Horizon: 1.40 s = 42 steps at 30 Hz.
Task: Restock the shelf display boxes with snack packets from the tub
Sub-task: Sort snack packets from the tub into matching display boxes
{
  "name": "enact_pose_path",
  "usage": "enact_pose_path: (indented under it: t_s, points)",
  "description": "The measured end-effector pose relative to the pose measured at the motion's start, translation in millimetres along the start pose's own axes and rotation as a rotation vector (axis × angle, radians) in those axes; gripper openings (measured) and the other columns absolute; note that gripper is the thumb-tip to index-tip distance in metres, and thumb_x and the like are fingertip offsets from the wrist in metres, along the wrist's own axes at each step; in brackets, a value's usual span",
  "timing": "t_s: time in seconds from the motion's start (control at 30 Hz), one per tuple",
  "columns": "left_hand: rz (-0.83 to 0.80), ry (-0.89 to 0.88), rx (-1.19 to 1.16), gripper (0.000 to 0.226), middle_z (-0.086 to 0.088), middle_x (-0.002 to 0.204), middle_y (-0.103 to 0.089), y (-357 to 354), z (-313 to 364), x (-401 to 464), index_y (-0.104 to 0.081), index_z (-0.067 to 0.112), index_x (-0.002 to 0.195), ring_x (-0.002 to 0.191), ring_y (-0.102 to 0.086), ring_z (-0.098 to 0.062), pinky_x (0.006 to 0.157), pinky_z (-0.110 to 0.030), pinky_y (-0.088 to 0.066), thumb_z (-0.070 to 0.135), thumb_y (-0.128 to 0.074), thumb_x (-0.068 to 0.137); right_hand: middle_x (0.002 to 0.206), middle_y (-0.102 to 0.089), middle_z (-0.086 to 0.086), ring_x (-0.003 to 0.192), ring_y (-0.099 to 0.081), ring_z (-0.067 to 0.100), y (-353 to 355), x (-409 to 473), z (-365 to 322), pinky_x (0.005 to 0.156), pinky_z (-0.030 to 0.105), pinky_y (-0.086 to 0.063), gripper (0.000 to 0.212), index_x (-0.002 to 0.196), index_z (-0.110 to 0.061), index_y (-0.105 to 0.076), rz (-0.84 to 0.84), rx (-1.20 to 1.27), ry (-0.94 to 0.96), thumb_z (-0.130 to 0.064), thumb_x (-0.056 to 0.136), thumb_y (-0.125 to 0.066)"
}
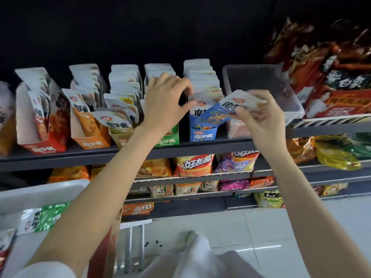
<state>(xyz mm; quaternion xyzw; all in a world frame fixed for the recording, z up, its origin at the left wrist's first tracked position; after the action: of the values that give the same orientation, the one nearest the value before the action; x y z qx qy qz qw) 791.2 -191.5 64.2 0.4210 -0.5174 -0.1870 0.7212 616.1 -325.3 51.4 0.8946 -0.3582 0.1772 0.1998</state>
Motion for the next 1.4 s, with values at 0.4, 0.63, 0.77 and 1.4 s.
enact_pose_path:
  t_s: [0.4, 0.63, 0.77, 1.4]
  points:
    - [-0.041, 0.014, -0.081, 0.023, 0.009, 0.083, -0.064, -0.7, -1.6, 5.8, -0.058, 0.021, 0.086, 0.084, -0.055, -0.016, 0.079, -0.034, -0.031, 0.04, -0.07, 0.08, 0.078, -0.064, -0.018, 0.079, -0.068, 0.007, -15.1, 13.4, 12.4, 0.068, 0.021, -0.054, 0.014, 0.088, -0.023, -0.052, -0.041, -0.211, 0.118, -0.013, 0.092, -0.061]
    - [-0.034, 0.03, -0.082, 0.024, 0.011, 0.083, -0.063, -3.4, -2.0, 6.7, -0.059, 0.021, 0.087, 0.083, -0.055, -0.015, 0.079, -0.033, -0.033, 0.039, -0.072, 0.079, 0.069, -0.065, 0.004, 0.059, -0.063, 0.019, -21.0, 20.6, 9.0, 0.051, 0.03, -0.045, 0.007, 0.089, -0.008, -0.056, 0.002, -0.443, 0.252, -0.012, 0.094, -0.058]
    - [-0.02, 0.03, -0.096, 0.023, 0.011, 0.082, -0.063, -4.8, -2.9, 5.2, -0.059, 0.02, 0.087, 0.082, -0.056, -0.015, 0.079, -0.034, -0.035, 0.038, -0.073, 0.079, 0.064, -0.061, 0.005, 0.05, -0.054, 0.019, -28.0, 11.8, 18.7, 0.044, 0.035, -0.045, 0.004, 0.092, -0.003, -0.059, 0.025, -0.56, 0.283, -0.001, 0.09, -0.06]
    - [0.028, -0.002, -0.116, 0.019, 0.008, 0.088, -0.067, 4.9, -0.7, -3.4, -0.064, 0.021, 0.092, 0.09, -0.057, -0.018, 0.082, -0.031, -0.032, 0.04, -0.062, 0.088, 0.091, -0.07, -0.002, 0.079, -0.064, 0.009, -32.7, 4.8, 6.3, 0.064, 0.027, -0.056, 0.015, 0.1, -0.008, -0.065, 0.118, -0.365, 0.241, -0.019, 0.089, -0.066]
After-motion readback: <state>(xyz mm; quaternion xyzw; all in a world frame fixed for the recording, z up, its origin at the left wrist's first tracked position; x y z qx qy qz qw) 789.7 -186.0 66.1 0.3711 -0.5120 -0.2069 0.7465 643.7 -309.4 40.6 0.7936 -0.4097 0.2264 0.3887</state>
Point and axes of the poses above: each hand's wrist, its own x-axis towards the middle knuckle, its own y-axis out of the back of the hand, z = x × y, the point moved 1 cm from there along x, towards the middle knuckle
